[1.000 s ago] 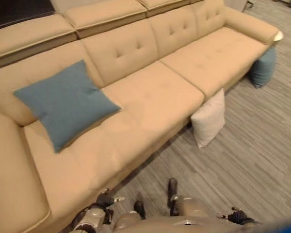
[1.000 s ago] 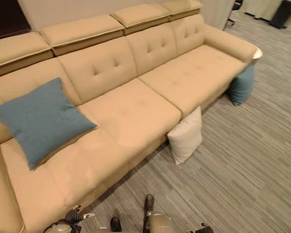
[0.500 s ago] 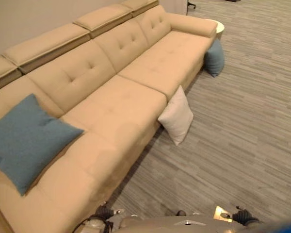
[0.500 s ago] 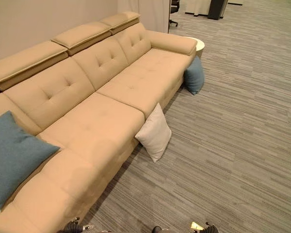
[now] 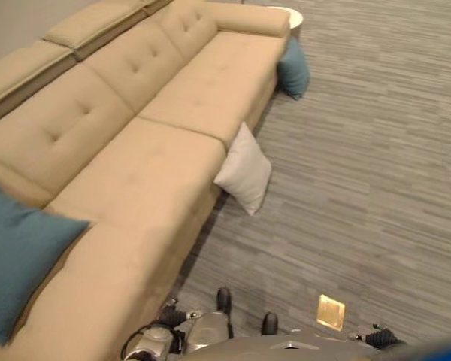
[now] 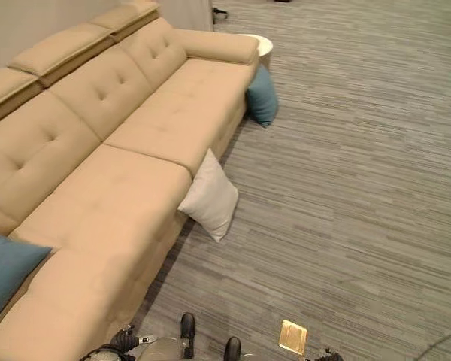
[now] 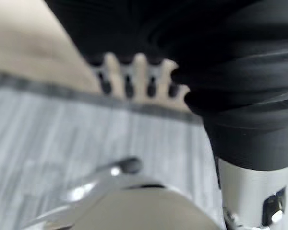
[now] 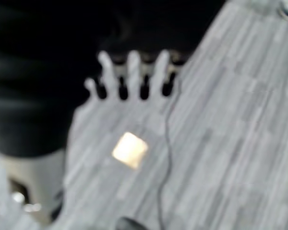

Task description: Pick up all the scattered cushions and arrange them neatly on the sofa.

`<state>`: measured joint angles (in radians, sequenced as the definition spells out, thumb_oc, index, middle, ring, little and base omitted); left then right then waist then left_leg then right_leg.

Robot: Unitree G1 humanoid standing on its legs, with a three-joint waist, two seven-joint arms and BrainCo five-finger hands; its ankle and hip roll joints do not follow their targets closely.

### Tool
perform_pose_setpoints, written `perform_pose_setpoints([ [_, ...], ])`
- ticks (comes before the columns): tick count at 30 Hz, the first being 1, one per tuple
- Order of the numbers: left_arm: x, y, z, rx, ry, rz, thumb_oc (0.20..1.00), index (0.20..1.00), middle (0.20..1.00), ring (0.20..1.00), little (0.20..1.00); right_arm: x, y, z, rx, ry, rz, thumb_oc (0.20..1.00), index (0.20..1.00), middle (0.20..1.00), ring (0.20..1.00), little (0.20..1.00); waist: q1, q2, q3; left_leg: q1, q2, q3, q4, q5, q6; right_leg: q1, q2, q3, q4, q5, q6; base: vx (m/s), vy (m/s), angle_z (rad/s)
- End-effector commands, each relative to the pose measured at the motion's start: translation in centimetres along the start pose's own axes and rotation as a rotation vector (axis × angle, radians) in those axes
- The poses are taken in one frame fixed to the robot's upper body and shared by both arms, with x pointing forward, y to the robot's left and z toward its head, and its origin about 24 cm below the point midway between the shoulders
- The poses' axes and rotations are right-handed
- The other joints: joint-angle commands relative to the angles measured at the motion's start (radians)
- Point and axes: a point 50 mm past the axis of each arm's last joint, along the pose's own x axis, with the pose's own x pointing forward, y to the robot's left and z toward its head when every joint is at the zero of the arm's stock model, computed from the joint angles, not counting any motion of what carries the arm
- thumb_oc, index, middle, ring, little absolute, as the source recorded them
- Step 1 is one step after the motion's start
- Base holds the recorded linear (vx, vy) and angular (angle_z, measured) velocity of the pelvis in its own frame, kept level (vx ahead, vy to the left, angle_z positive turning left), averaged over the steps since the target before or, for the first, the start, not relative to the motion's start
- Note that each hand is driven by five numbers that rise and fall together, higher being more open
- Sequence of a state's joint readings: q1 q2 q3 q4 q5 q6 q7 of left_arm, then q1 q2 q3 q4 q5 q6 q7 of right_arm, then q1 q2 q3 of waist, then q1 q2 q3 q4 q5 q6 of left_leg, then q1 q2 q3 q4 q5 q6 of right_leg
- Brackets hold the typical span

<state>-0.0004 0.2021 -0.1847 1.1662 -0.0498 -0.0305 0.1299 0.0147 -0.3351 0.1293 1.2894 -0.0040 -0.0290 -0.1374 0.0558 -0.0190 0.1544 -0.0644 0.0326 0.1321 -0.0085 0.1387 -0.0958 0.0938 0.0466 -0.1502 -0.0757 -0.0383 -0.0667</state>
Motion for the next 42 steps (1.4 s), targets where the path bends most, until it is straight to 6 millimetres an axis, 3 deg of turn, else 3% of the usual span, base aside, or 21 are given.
perform_pose_setpoints([
  [1,0.3,1.3,1.4,-0.030,-0.048,0.049,1.000,1.000,1.000,1.000,1.000,0.2,0.1,2.3,-0.047,-0.074,-0.003,1.000,1.000,1.000,1.000,1.000,0.036,-0.034,0.000,0.012,-0.036,0.045,0.090,-0.141,0.078,-0.015,-0.122,-0.051,0.263,-0.020,0.229,0.21,0.095,-0.48],
  [3,0.4,1.9,2.3,-0.034,-0.079,0.060,1.000,1.000,1.000,1.000,1.000,0.3,-0.1,3.9,-0.035,-0.121,-0.004,1.000,1.000,1.000,1.000,1.000,0.021,-0.020,0.017,0.077,-0.032,0.053,0.076,-0.164,0.104,-0.123,-0.150,-0.049,0.482,0.055,0.275,0.28,0.082,-1.16],
  [4,0.4,2.0,2.5,-0.033,-0.086,0.062,1.000,1.000,1.000,1.000,1.000,0.3,-0.1,4.1,-0.028,-0.130,-0.003,1.000,1.000,1.000,1.000,1.000,0.015,-0.014,0.022,0.096,-0.031,0.052,0.074,-0.177,0.108,-0.150,-0.167,-0.065,0.518,0.065,0.272,0.31,0.075,-0.70],
  [7,0.4,2.1,2.8,-0.037,-0.097,0.069,1.000,1.000,1.000,1.000,1.000,0.3,-0.1,4.7,-0.026,-0.147,-0.006,1.000,1.000,1.000,1.000,1.000,0.006,-0.006,0.021,0.132,-0.033,0.050,0.058,-0.192,0.105,-0.184,-0.199,-0.118,0.474,0.053,0.247,0.22,-0.020,0.05],
  [8,0.5,2.2,3.2,-0.036,-0.107,0.072,1.000,1.000,1.000,1.000,1.000,0.3,-0.2,5.0,-0.035,-0.156,-0.009,1.000,1.000,1.000,1.000,1.000,0.006,-0.007,0.016,0.164,-0.034,0.058,0.041,-0.214,0.094,-0.215,-0.236,-0.180,0.341,0.059,0.228,0.26,-0.137,-0.26],
  [10,0.5,2.2,3.2,-0.031,-0.106,0.072,1.000,1.000,1.000,1.000,1.000,0.3,-0.2,5.1,-0.038,-0.160,-0.007,1.000,1.000,1.000,1.000,1.000,0.004,-0.009,0.019,0.180,-0.033,0.051,0.038,-0.225,0.087,-0.212,-0.241,-0.188,0.281,0.082,0.231,0.29,-0.151,-0.27],
  [11,0.5,2.2,3.3,-0.024,-0.109,0.076,1.000,1.000,1.000,1.000,1.000,0.3,-0.1,5.3,-0.034,-0.164,-0.006,1.000,1.000,1.000,1.000,1.000,-0.015,-0.015,0.019,0.222,-0.037,0.029,0.028,-0.236,0.073,-0.255,-0.233,-0.143,0.138,0.142,0.251,0.35,-0.168,-0.17],
  [12,0.5,2.2,3.3,-0.028,-0.110,0.074,1.000,1.000,1.000,1.000,1.000,0.2,-0.1,5.4,-0.033,-0.167,-0.005,1.000,1.000,1.000,1.000,1.000,-0.024,-0.012,0.019,0.244,-0.030,0.019,0.021,-0.239,0.065,-0.268,-0.227,-0.117,0.102,0.164,0.262,0.35,-0.167,-0.03],
  [17,0.4,1.7,3.2,-0.032,-0.116,0.056,1.000,1.000,1.000,1.000,1.000,0.2,0.1,5.1,-0.038,-0.161,0.010,1.000,1.000,1.000,1.000,1.000,-0.055,-0.010,-0.001,0.306,-0.021,-0.013,0.040,-0.265,0.051,-0.291,-0.221,-0.086,0.114,0.187,0.273,0.29,-0.184,0.23],
  [19,0.3,1.0,2.9,-0.035,-0.108,0.035,1.000,1.000,1.000,1.000,1.000,0.2,0.2,4.4,-0.055,-0.145,0.016,1.000,1.000,1.000,1.000,1.000,-0.063,-0.007,-0.018,0.308,-0.014,-0.033,0.102,-0.254,0.039,-0.272,-0.204,-0.075,0.131,0.185,0.252,0.29,-0.245,0.13],
  [21,0.2,0.3,2.7,-0.042,-0.108,0.010,1.000,1.000,1.000,1.000,1.000,0.2,-0.2,3.8,-0.063,-0.129,0.012,1.000,1.000,1.000,1.000,1.000,-0.059,-0.006,-0.017,0.244,0.010,-0.045,0.310,-0.151,0.001,-0.220,-0.183,-0.084,0.126,0.163,0.219,0.16,-0.270,0.04],
  [22,0.2,0.1,3.0,-0.030,-0.117,-0.002,1.000,1.000,1.000,1.000,1.000,0.2,-0.4,3.8,-0.054,-0.131,0.000,1.000,1.000,1.000,1.000,1.000,-0.054,-0.024,-0.004,0.179,0.031,-0.024,0.415,-0.086,-0.015,-0.191,-0.191,-0.093,0.119,0.151,0.204,0.15,-0.507,0.10],
  [23,0.3,0.0,4.1,-0.014,-0.150,-0.014,1.000,1.000,1.000,1.000,1.000,0.2,-0.4,3.9,-0.040,-0.142,-0.006,1.000,1.000,1.000,1.000,1.000,-0.037,-0.054,0.030,0.079,0.061,0.010,0.564,-0.064,-0.019,-0.138,-0.188,-0.119,0.103,0.119,0.167,0.12,-0.490,0.21],
  [24,0.3,0.0,4.3,-0.011,-0.155,-0.013,1.000,1.000,1.000,1.000,1.000,0.2,-0.4,3.8,-0.037,-0.135,-0.006,1.000,1.000,1.000,1.000,1.000,-0.032,-0.057,0.040,0.046,0.077,0.043,0.575,-0.071,-0.020,-0.116,-0.183,-0.133,0.088,0.107,0.162,0.23,-0.475,0.31],
  [25,0.3,0.0,4.5,-0.010,-0.159,-0.019,1.000,1.000,1.000,1.000,1.000,0.2,-0.4,3.5,-0.036,-0.124,-0.008,1.000,1.000,1.000,1.000,1.000,-0.011,-0.057,0.046,-0.029,0.062,0.076,0.501,-0.100,-0.009,-0.066,-0.167,-0.149,0.058,0.093,0.163,0.18,-0.192,0.33],
  [28,0.3,0.0,4.3,-0.014,-0.153,-0.016,1.000,1.000,1.000,1.000,1.000,0.2,-0.6,3.4,-0.035,-0.119,-0.009,1.000,1.000,1.000,1.000,1.000,-0.004,-0.051,0.039,-0.044,0.045,0.104,0.341,-0.105,0.012,-0.032,-0.154,-0.151,0.029,0.081,0.179,0.25,-0.066,0.32],
  [31,0.3,-0.1,3.7,-0.007,-0.126,-0.007,1.000,1.000,1.000,1.000,1.000,0.2,-0.3,3.0,-0.047,-0.114,-0.004,1.000,1.000,1.000,1.000,1.000,0.004,-0.022,0.032,-0.040,0.053,0.154,0.096,-0.018,-0.002,0.009,-0.122,-0.174,0.030,0.043,0.186,0.32,-0.014,0.03],
  [33,0.3,0.0,3.3,-0.009,-0.109,0.000,1.000,1.000,1.000,1.000,1.000,0.1,-0.1,3.0,-0.051,-0.115,0.000,1.000,1.000,1.000,1.000,1.000,0.008,-0.021,0.031,-0.062,0.054,0.166,0.087,0.012,-0.010,0.031,-0.113,-0.184,0.035,0.021,0.181,0.26,-0.025,0.35],
  [38,0.2,0.7,1.7,-0.052,-0.057,0.018,1.000,1.000,1.000,1.000,1.000,0.0,1.1,3.8,-0.058,-0.145,0.032,1.000,1.000,1.000,1.000,1.000,0.038,-0.044,0.000,-0.010,0.012,0.159,0.097,-0.077,0.041,0.059,-0.151,-0.210,0.153,-0.041,0.200,0.33,0.091,0.21],
  [39,0.2,1.0,1.4,-0.059,-0.050,0.027,1.000,1.000,1.000,1.000,1.000,0.0,1.3,4.6,-0.056,-0.169,0.040,1.000,1.000,1.000,1.000,1.000,0.057,-0.050,-0.001,0.013,-0.015,0.142,0.100,-0.122,0.077,0.018,-0.196,-0.208,0.303,-0.009,0.223,0.24,0.138,0.24],
  [42,0.3,1.6,1.9,-0.064,-0.061,0.041,1.000,1.000,1.000,1.000,1.000,-0.1,1.5,5.4,-0.043,-0.200,0.045,1.000,1.000,1.000,1.000,1.000,0.046,-0.048,0.020,0.063,-0.039,0.117,0.102,-0.160,0.112,-0.076,-0.258,-0.186,0.539,0.108,0.261,0.30,0.156,0.33],
])
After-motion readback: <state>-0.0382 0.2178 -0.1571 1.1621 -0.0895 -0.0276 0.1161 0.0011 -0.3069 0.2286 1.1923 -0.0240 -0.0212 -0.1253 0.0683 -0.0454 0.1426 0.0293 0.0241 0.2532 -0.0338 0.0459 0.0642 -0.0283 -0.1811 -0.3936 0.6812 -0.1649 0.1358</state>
